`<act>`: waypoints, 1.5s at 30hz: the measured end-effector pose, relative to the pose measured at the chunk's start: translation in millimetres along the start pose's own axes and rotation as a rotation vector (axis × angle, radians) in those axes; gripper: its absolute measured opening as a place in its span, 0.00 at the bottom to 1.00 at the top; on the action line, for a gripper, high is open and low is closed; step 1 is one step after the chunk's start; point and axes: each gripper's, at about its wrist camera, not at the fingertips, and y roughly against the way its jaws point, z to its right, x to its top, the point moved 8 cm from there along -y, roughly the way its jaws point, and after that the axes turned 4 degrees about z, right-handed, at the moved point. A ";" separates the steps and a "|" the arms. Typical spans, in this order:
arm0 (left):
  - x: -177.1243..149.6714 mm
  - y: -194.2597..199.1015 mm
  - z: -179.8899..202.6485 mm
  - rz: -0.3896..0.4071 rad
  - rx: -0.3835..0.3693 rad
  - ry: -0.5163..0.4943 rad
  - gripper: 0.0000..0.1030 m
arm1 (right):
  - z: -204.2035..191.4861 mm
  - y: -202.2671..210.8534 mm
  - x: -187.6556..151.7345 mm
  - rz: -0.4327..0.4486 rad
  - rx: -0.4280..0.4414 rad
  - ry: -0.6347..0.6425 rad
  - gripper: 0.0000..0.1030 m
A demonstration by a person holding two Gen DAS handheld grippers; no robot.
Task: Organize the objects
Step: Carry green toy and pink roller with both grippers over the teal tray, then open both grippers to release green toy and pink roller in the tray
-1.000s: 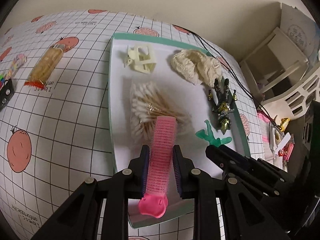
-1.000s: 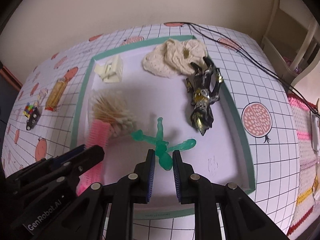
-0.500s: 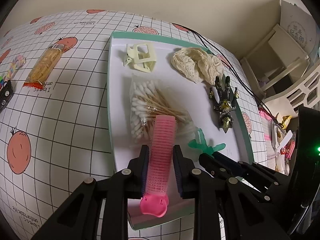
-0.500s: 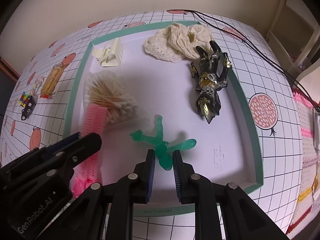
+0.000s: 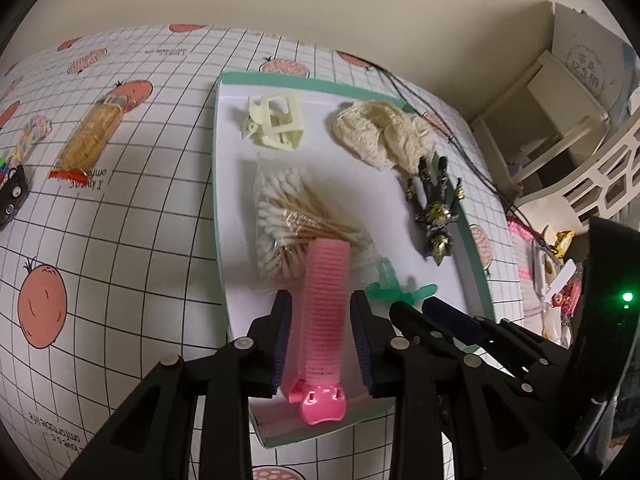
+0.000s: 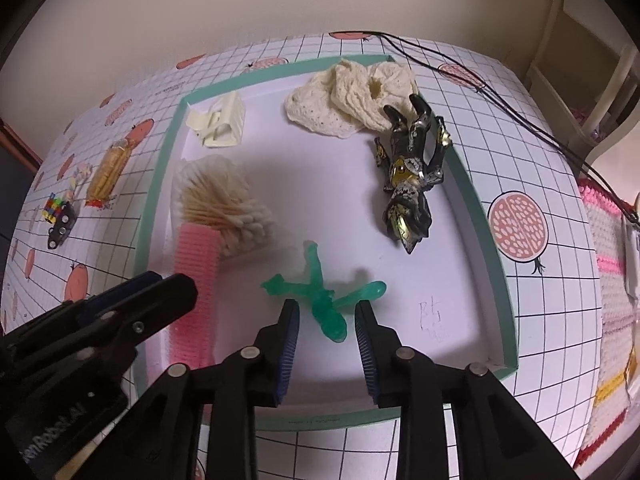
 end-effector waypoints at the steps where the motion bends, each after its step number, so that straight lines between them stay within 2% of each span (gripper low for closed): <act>1: 1.5 2.2 0.6 0.007 -0.004 0.002 0.30 | -1.7 3.6 0.9 0.012 0.000 -0.002 0.31; 10: 15.7 18.7 -9.8 0.079 0.025 0.004 0.30 | -6.8 16.8 11.8 0.084 0.015 -0.001 0.31; 17: 19.4 19.9 -37.0 0.091 0.103 0.039 0.30 | -12.2 17.9 14.0 0.103 0.016 -0.002 0.31; 19: 20.3 21.4 -45.6 0.100 0.125 0.051 0.36 | -14.2 19.1 15.7 0.114 0.016 0.000 0.38; 21: 21.1 22.8 -54.9 0.109 0.150 0.066 0.49 | -14.5 19.8 16.7 0.122 0.010 -0.001 0.45; 22: 21.5 23.8 -58.7 0.113 0.156 0.074 0.49 | -14.7 20.0 17.3 0.123 0.010 -0.004 0.46; 24: 23.0 25.5 -67.8 0.123 0.176 0.091 0.51 | -15.1 20.3 17.7 0.128 0.014 -0.007 0.56; 25: 23.5 26.5 -71.4 0.129 0.189 0.094 0.54 | -15.9 20.2 17.6 0.128 0.014 -0.004 0.59; 27: 24.7 28.8 -80.1 0.144 0.223 0.105 0.71 | -17.1 20.5 18.1 0.134 0.013 0.002 0.61; 32: 26.6 33.0 -94.8 0.166 0.251 0.138 0.76 | -20.6 20.0 18.7 0.139 0.020 0.007 0.72; 37: 27.5 36.3 -105.0 0.182 0.271 0.157 0.76 | -23.6 19.3 18.5 0.143 0.024 0.012 0.83; 38: 27.6 36.7 -106.6 0.183 0.274 0.160 0.79 | -23.7 19.4 18.6 0.144 0.024 0.011 0.87; 39: 28.0 36.8 -108.1 0.185 0.277 0.164 0.90 | -24.0 19.4 18.6 0.145 0.024 0.010 0.90; 40: 28.5 37.2 -108.6 0.189 0.277 0.166 0.94 | -24.2 19.3 18.6 0.147 0.024 0.010 0.91; 45: 31.3 41.3 -111.0 0.217 0.306 0.155 1.00 | -25.7 19.6 19.4 0.157 0.024 0.013 1.00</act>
